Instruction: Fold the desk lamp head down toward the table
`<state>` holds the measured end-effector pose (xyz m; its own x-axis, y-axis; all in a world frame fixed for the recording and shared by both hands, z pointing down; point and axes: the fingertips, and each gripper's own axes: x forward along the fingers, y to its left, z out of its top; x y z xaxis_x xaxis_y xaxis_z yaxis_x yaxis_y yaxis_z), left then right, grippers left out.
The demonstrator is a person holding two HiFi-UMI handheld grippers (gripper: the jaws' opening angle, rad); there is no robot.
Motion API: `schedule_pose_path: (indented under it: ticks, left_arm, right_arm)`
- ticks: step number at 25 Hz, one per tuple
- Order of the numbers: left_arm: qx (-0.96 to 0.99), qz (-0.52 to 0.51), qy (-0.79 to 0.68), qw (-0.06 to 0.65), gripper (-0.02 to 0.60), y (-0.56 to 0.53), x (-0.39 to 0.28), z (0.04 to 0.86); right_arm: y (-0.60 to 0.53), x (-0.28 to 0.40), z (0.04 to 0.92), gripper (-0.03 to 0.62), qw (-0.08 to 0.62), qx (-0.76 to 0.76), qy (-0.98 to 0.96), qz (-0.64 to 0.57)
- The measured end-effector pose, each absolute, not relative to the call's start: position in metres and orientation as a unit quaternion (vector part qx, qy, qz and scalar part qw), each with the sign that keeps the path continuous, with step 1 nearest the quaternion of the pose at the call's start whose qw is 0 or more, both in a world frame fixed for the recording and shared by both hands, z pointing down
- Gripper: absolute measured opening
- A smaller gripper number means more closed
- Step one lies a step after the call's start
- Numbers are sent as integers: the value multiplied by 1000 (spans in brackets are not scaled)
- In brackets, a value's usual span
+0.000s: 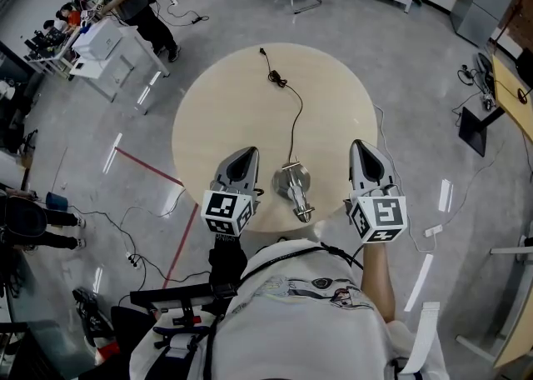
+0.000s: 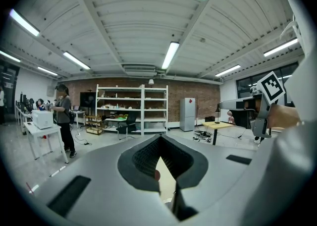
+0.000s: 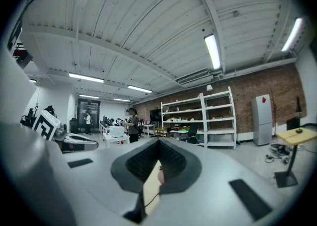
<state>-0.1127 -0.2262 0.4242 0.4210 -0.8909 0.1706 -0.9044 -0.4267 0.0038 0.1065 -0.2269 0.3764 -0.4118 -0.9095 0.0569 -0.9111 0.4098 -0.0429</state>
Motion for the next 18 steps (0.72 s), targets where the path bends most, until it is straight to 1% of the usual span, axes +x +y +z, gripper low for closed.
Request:
schedule_pose_path:
  ticks: [18]
  left_arm:
    - [839, 73, -537, 56, 2, -219, -116, 428]
  right_arm:
    - [-221, 103, 379, 3, 12, 534, -844, 41]
